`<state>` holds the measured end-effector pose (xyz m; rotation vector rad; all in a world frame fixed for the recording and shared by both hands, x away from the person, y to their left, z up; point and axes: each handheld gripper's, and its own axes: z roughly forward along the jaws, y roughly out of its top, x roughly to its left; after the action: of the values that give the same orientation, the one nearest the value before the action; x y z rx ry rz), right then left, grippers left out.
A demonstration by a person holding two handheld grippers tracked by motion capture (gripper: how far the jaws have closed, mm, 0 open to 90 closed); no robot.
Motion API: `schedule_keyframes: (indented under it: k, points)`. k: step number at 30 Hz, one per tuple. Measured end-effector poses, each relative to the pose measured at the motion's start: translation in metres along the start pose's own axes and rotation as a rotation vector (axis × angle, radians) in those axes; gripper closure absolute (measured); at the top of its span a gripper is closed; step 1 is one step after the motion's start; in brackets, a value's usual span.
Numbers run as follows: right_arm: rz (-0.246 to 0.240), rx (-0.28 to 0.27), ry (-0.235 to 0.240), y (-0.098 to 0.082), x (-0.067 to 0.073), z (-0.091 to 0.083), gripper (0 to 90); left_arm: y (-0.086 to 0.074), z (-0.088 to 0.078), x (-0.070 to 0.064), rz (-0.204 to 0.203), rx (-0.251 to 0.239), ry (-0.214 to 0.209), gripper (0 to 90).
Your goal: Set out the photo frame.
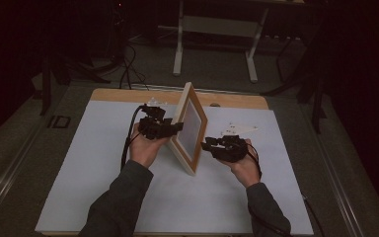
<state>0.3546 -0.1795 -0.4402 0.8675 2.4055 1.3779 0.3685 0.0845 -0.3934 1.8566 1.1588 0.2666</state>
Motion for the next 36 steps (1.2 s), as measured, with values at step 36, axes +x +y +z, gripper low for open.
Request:
schedule_keyframes:
  k: [36]
  points:
    - [0.003,-0.002,-0.014,0.002,-0.004,-0.002,67.8,0.010,-0.002,0.034,0.105,0.062,-0.228,68.4]
